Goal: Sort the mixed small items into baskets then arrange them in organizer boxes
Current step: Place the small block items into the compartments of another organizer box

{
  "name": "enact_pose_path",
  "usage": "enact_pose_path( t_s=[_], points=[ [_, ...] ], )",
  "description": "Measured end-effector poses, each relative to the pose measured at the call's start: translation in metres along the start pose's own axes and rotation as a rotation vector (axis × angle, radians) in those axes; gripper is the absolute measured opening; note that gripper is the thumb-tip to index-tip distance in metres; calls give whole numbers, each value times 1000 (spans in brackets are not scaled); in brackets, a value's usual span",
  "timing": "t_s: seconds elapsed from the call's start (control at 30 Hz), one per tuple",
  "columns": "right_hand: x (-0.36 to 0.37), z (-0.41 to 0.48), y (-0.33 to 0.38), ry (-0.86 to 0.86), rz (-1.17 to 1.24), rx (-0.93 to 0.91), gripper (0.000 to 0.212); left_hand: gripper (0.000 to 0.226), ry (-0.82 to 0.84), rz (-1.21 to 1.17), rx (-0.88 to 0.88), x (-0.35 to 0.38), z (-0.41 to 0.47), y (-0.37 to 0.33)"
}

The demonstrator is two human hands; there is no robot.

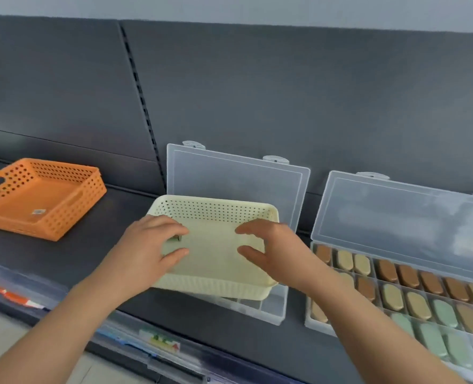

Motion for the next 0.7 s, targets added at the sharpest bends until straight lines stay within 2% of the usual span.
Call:
enact_pose_path(
  t_s=[0.07, 0.33, 0.47, 0.6, 0.7],
  points=[
    [18, 35, 23, 24, 7, -21, 38, 35, 15, 23, -38, -23, 0, 33],
    [96, 139, 74, 225, -43, 14, 49, 37, 202, -11, -7, -44, 20, 100],
    [106, 147, 69, 260, -103, 58, 37, 41, 389, 2, 72, -38, 36, 106],
    [93, 122, 50, 268, -35, 135, 16, 47, 617, 156, 192, -17, 56, 96],
    [91, 96, 41, 332, -20, 189, 14, 53, 769, 235, 211, 4, 65, 90]
  ],
)
Point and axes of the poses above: each hand's wrist, its own z-axis towards the middle knuckle, its own x-axis out of the palm, y = z × x, the point moved 4 cm from there along z, towards the middle knuckle, and after that the axes turned 13 degrees about -z, right-handed, at the moved point
